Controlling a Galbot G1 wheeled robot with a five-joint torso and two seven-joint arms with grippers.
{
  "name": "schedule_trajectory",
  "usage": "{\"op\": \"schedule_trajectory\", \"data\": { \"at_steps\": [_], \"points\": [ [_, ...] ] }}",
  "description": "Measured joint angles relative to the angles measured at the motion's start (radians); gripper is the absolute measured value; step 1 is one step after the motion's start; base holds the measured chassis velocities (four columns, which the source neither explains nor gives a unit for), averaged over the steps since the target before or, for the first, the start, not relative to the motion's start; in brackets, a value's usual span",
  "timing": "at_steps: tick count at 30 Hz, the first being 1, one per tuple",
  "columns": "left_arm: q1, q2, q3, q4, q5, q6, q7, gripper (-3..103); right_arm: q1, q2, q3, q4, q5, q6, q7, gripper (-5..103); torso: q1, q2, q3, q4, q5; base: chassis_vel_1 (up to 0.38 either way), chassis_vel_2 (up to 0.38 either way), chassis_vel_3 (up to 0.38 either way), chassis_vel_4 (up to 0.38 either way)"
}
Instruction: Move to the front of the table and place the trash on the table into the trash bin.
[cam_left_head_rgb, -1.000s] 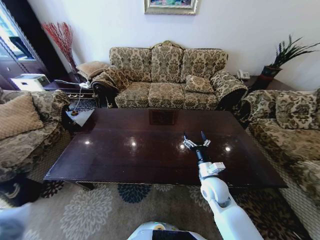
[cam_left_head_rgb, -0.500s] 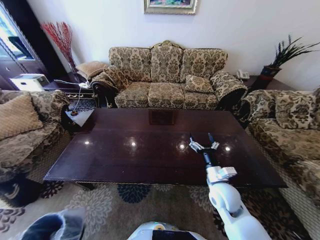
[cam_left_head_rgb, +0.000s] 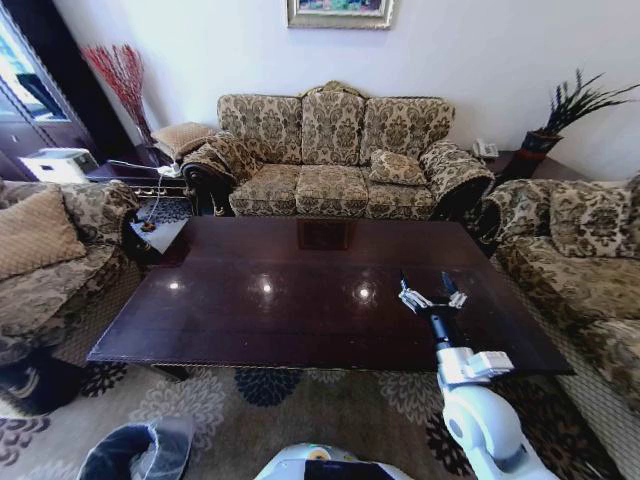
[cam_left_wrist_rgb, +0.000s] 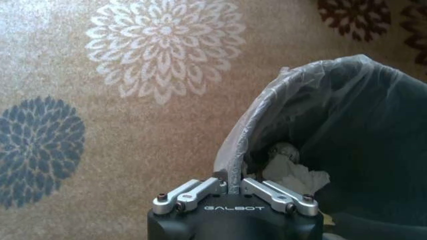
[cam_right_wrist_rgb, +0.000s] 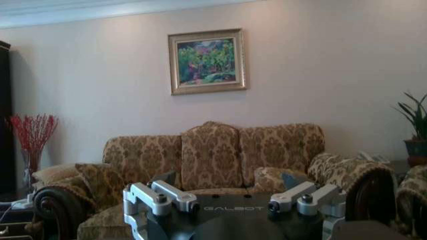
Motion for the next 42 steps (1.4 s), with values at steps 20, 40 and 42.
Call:
{"op": "schedule_trajectory", "data": {
  "at_steps": [20,40,42],
  "points": [
    [-0.015,-0.031,-0.065,0.176,-0.01,-0.061,0.172,1,0.023,0.0,0.024,-0.051,0.044,0.026,0.001,100,0.0,0.0,0.0,0.0002,0.0007,0.0,0.0,0.0,0.0],
    [0.138,-0.11,-0.103,0.007,0.03,0.144,0.305,76,0.075,0.035,-0.01,-0.118,0.078,0.052,-0.022,100,0.0,0.0,0.0,0.0007,0.0005,0.0,0.0,0.0,0.0],
    [0.149,-0.114,-0.105,-0.004,0.033,0.145,0.313,82,0.076,0.043,-0.02,-0.12,0.076,0.055,-0.025,100,0.0,0.0,0.0,0.0007,0.0007,0.0,0.0,0.0,0.0]
  ]
}}
